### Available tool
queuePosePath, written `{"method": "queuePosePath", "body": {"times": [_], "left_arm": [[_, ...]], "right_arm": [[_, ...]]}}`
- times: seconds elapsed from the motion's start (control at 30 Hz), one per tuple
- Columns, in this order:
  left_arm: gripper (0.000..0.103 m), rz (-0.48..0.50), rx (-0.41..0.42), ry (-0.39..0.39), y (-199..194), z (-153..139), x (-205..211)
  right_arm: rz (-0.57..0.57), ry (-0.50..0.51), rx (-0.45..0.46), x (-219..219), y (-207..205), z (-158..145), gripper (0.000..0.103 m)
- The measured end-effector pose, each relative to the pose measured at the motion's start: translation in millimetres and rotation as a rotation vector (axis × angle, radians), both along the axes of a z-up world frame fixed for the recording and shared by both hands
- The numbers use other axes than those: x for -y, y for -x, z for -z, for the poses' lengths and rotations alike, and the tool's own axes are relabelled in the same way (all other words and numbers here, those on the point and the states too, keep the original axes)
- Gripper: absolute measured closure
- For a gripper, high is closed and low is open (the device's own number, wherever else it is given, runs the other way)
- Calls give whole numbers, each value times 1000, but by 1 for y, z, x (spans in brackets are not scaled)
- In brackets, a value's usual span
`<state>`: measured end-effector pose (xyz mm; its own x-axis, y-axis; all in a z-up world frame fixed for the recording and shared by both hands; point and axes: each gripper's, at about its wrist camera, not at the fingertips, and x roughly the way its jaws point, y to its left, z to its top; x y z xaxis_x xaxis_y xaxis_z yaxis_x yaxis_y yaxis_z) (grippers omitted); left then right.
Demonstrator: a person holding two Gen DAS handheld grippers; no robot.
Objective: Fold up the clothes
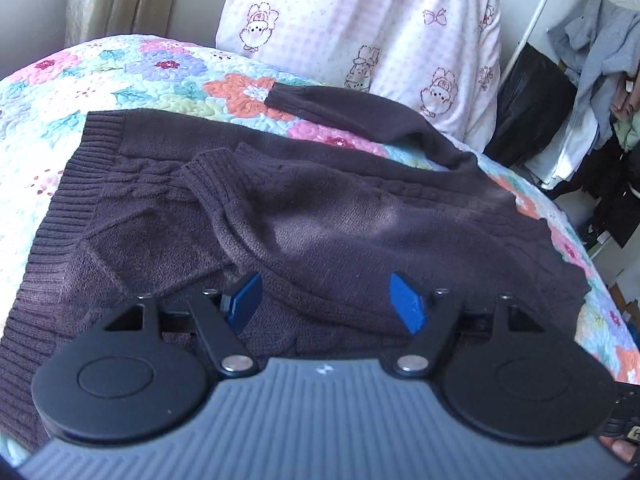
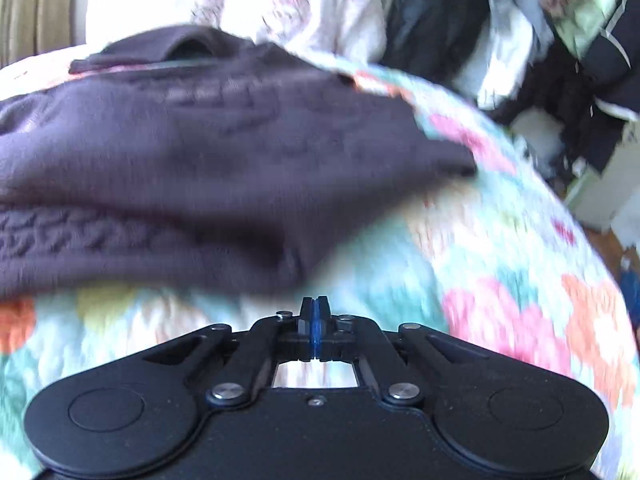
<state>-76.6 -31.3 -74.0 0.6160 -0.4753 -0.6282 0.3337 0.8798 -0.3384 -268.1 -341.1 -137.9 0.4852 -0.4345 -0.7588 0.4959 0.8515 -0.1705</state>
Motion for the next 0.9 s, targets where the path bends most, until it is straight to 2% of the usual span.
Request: {"method": "queuePosePath", "body": {"times": [0.03, 0.1, 0.17, 0.27, 0.3, 0.33, 0.37, 0.4, 0.5, 0.6, 0.7, 0.8, 0.87, 0.9], "left_arm": [[33, 1, -11, -5, 0, 2, 0], [33, 9, -35, 2, 0, 7, 1], [33, 15, -40, -6, 0, 10, 0], [33, 17, -39, -8, -2, 12, -6], [33, 17, -40, -2, -4, 12, -9], [33, 9, -33, 6, -6, 13, -13], [33, -4, -22, 13, -8, 14, -18], [33, -25, -21, 8, -11, 15, -22], [35, -51, -43, 26, -19, 15, -30], [33, -57, -39, 29, -21, 13, -33], [33, -69, -9, -10, -34, 10, -27], [33, -100, 18, -7, -53, 4, -25], [25, -105, 8, 33, -69, 4, -25], [19, -112, -17, 43, -79, 7, -24]], "right_arm": [[10, -32, -12, 2, 6, 3, 103], [-5, -24, 7, 5, 11, -3, 103], [-1, -47, 82, 16, 12, -20, 103], [0, -181, 190, 45, 0, -60, 94], [-14, -217, 210, 55, -8, -74, 82], [-30, -247, 228, 66, -17, -88, 62], [-51, -255, 230, 76, -31, -100, 49], [-74, -253, 209, 86, -43, -108, 27], [-136, -214, 117, 113, -82, -112, 25], [-168, -241, 47, 136, -109, -89, 25], [-189, -274, 50, 156, -119, -57, 25], [-214, -295, 13, 169, -120, -28, 24], [-246, -321, 35, 172, -112, -16, 24], [-267, -323, 60, 171, -107, -14, 31]]}}
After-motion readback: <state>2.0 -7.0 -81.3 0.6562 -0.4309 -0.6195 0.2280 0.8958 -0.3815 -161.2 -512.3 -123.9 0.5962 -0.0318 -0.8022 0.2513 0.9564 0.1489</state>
